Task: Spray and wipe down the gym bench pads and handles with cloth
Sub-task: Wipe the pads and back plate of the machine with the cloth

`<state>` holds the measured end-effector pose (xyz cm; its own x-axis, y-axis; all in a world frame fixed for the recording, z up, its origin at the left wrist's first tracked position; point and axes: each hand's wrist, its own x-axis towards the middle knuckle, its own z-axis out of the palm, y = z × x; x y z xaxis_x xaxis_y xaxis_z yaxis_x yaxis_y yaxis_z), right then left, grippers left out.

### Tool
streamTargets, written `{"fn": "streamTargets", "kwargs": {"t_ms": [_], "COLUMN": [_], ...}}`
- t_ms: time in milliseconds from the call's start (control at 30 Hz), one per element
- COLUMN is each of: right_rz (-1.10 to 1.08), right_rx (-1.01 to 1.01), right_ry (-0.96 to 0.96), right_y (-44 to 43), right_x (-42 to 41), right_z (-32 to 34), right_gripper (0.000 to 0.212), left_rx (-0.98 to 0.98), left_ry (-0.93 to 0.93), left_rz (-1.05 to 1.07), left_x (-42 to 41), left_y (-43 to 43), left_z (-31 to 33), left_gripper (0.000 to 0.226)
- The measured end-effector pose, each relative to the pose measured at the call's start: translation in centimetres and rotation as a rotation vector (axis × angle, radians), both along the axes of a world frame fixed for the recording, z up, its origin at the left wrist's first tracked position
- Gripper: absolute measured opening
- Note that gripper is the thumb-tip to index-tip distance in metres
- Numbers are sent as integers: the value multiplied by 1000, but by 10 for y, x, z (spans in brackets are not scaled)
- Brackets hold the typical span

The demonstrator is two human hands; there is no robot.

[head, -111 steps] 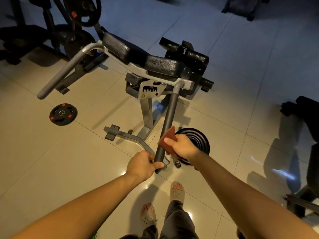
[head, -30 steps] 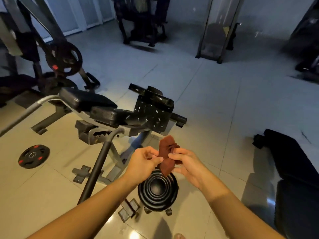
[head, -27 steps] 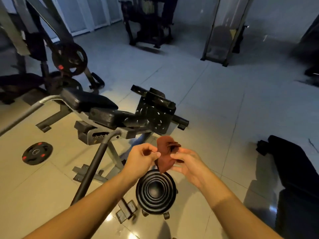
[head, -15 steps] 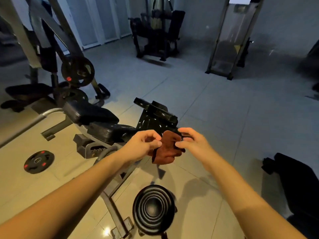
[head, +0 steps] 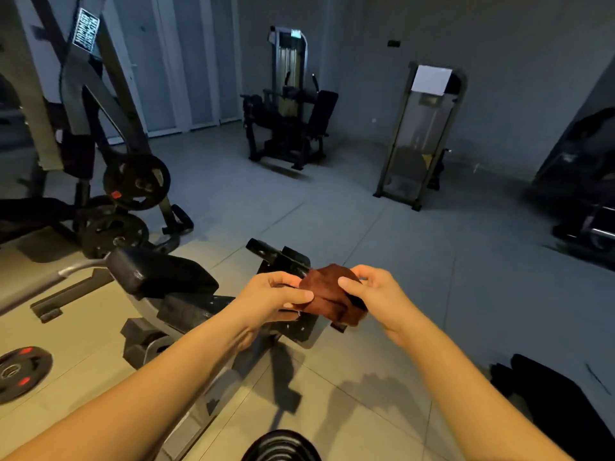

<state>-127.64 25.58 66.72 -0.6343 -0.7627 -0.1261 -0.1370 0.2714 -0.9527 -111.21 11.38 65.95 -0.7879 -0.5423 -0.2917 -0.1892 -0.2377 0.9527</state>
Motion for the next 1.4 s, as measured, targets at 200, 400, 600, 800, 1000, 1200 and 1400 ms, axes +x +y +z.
{"fn": "streamTargets", "kwargs": {"t_ms": [200, 400, 600, 800, 1000, 1200, 1400], "right_rz": [60, 167, 377, 449, 608, 638, 623], "right_rx": [82, -14, -104, -118, -9, -19, 20], "right_ry": [32, 228, 186, 225, 167, 142, 215], "right_y": [-18, -46, -77, -97, -116, -122, -122], "right_x": [-10, -15, -29, -57, -77, -89, -88], "right_z": [1, 23, 35, 37, 45, 43, 42], "right_gripper": [8, 56, 33, 38, 35, 6, 6], "left_rx": [-403, -740, -763, -827, -823, -762, -357], "left_ry": [120, 123, 81, 41, -4, 12, -55], "left_rz": [133, -91, -194, -213, -198, 61, 106], "left_x": [-7, -11, -20, -36, -48, -54, -63], "left_y": [-28, -54, -72, -75, -77, -85, -74], "left_z": [11, 40, 66, 76, 80, 65, 41], "left_gripper": [22, 20, 17, 20, 22, 20, 21]}}
